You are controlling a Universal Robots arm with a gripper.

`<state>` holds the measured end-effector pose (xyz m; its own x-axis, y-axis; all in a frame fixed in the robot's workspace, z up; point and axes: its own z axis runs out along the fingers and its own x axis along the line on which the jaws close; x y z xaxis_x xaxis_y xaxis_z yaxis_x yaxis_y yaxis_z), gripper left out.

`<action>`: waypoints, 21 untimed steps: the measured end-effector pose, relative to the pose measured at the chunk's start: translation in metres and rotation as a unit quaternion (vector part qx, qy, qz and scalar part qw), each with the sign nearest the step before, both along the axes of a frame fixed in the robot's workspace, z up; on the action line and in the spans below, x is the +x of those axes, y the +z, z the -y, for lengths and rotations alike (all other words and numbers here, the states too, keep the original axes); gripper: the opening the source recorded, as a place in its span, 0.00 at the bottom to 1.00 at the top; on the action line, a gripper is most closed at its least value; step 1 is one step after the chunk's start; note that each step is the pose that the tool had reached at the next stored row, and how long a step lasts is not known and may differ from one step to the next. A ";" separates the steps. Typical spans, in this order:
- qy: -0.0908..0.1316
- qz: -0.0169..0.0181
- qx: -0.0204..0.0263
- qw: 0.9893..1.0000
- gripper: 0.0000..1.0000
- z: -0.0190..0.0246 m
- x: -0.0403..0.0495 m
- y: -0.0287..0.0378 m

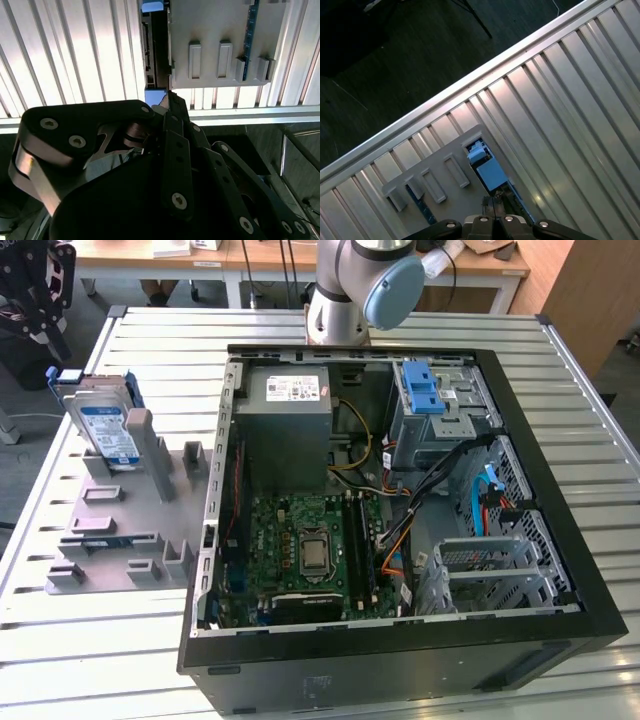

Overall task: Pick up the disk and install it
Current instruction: 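Pick up the disk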

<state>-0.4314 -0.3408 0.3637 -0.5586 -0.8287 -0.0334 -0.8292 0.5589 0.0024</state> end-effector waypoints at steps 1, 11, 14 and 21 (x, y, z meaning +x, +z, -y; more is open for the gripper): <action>0.001 0.000 0.000 1.000 0.11 0.0000 0.0000 0.0000; 0.023 0.001 0.000 1.000 0.11 0.0000 0.0000 0.0000; 0.036 0.001 -0.001 0.999 0.11 0.0001 0.0000 -0.0001; 0.074 0.001 -0.002 0.997 0.11 0.0000 0.0000 -0.0004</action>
<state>-0.4315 -0.3408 0.3634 -0.4308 -0.9019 -0.0308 -0.9024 0.4310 -0.0008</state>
